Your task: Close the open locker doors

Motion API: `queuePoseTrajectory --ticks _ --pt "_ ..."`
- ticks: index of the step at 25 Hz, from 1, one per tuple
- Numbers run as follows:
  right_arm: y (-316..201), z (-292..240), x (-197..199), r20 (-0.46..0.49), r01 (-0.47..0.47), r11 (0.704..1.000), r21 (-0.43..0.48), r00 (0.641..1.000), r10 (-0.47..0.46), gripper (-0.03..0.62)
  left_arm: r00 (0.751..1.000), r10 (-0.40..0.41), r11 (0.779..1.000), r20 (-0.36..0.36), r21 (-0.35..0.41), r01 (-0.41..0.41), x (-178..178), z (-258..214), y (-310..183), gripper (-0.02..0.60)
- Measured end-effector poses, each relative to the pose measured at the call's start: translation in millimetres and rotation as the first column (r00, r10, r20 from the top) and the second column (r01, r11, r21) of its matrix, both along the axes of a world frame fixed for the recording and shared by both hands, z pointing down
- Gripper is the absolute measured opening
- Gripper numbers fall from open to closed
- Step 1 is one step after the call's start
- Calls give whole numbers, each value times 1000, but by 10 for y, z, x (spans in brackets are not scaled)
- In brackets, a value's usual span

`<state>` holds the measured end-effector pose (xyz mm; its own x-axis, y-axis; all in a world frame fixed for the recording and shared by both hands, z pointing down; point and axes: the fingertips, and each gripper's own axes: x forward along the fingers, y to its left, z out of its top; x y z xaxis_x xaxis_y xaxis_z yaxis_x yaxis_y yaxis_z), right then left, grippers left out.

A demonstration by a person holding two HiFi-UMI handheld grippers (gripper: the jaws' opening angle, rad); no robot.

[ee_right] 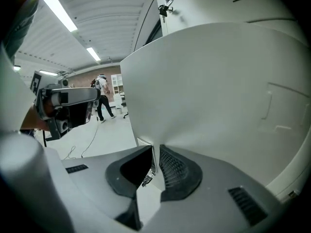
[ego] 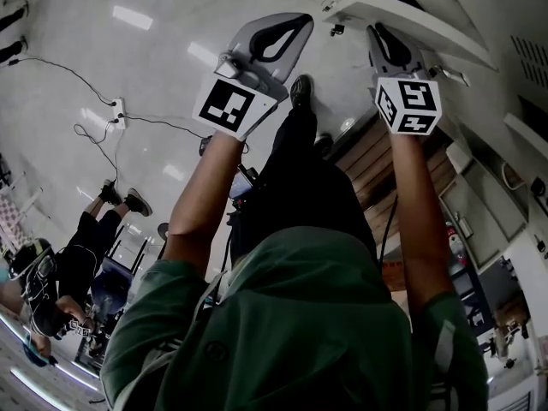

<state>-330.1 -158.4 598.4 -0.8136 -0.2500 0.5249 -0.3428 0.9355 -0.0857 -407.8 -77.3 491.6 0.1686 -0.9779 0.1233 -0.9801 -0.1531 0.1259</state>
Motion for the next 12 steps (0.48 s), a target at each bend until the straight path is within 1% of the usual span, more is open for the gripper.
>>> queuePoseTrajectory --ticks 7,10,12 --pt "-411 57 -104 -8 -122 993 -4 992 122 44 1000 9 1000 -14 0 -9 -185 -3 -123 0" --pt "-581 41 -58 -4 -173 985 -2 985 173 44 1000 19 1000 -4 -6 -19 -165 -59 -170 0" --pt "-718 26 -8 9 -225 974 -10 974 225 44 1000 26 1000 3 -7 -26 -148 -101 -220 0"
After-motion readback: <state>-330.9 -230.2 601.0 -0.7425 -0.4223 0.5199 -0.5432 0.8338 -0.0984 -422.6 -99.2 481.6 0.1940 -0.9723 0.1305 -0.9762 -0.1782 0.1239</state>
